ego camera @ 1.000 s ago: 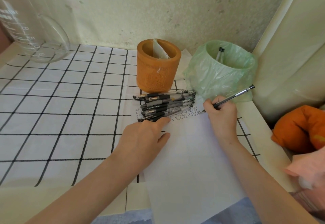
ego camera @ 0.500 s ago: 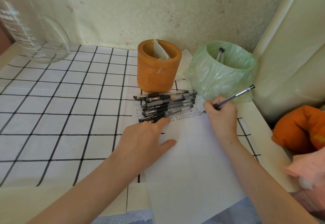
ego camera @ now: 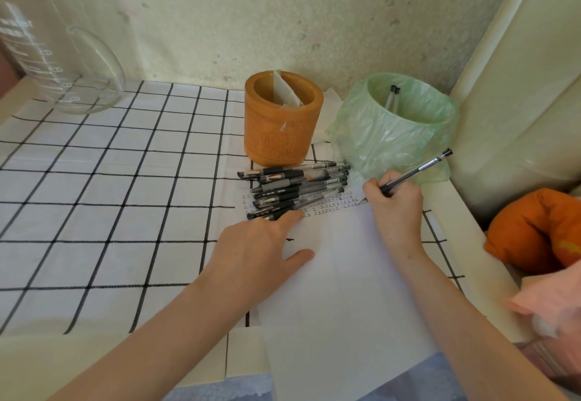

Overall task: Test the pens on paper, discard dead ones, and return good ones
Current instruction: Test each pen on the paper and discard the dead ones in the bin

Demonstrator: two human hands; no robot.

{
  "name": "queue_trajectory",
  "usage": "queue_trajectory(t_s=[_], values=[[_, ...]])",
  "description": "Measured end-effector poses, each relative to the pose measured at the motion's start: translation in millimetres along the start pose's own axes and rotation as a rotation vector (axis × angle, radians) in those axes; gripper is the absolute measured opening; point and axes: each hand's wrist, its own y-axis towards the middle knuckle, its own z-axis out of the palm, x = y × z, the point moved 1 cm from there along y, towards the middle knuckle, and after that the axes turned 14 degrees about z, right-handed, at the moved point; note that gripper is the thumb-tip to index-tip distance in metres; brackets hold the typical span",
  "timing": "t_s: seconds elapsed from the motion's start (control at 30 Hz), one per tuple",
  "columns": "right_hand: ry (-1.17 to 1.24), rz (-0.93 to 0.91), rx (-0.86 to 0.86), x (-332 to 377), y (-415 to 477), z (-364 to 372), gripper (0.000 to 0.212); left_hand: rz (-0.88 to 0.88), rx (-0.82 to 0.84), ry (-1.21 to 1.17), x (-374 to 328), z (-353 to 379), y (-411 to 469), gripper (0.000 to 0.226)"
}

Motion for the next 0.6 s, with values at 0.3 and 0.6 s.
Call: queue_trajectory(t_s=[0.3, 0.6], values=[[0.145, 0.081, -0.026, 10, -2, -7, 0.038, 0.016, -0.023, -0.095, -4, -12, -2, 0.046], [0.531, 0.361, 0.543, 53, -47, -6, 0.041, -0.034, -0.194, -0.825, -13, -23, -6, 0.037]])
